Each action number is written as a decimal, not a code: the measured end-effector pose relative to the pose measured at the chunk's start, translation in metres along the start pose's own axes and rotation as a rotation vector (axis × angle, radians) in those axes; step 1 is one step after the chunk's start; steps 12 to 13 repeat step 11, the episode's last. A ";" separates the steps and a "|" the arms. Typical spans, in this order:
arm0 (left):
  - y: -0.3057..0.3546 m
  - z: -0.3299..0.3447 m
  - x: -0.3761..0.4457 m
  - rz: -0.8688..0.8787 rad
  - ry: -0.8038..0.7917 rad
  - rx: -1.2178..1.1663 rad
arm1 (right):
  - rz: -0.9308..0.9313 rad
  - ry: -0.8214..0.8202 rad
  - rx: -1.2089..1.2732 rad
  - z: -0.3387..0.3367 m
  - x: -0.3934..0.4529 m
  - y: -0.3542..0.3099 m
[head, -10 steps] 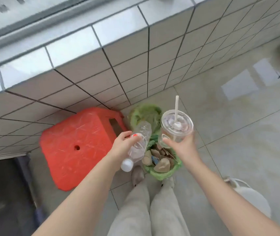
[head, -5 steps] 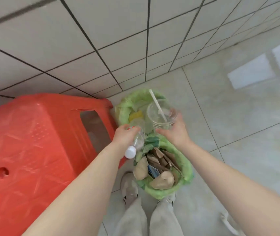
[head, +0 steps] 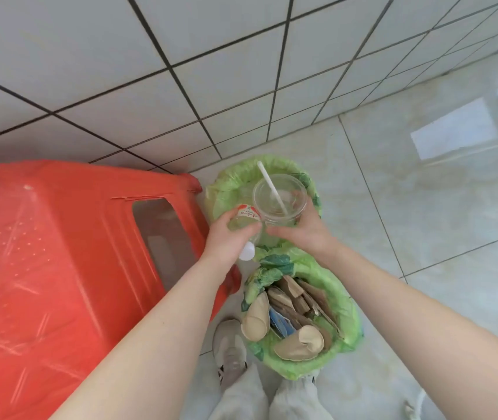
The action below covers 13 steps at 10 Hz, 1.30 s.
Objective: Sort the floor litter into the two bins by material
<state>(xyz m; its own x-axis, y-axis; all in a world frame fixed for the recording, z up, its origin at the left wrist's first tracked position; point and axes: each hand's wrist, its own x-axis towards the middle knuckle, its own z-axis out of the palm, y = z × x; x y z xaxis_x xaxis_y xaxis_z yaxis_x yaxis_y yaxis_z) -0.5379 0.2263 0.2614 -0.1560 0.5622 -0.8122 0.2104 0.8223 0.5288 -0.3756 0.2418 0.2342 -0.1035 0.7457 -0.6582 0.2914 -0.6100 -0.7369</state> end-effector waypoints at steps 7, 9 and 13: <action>-0.009 0.019 0.038 0.054 0.094 0.444 | 0.157 0.114 -0.267 -0.009 0.023 0.023; -0.022 0.025 0.043 0.077 -0.011 0.646 | 0.116 0.046 -0.441 -0.012 0.007 0.022; -0.025 0.013 0.004 0.092 0.019 0.559 | 0.127 0.095 -0.409 -0.036 -0.027 0.013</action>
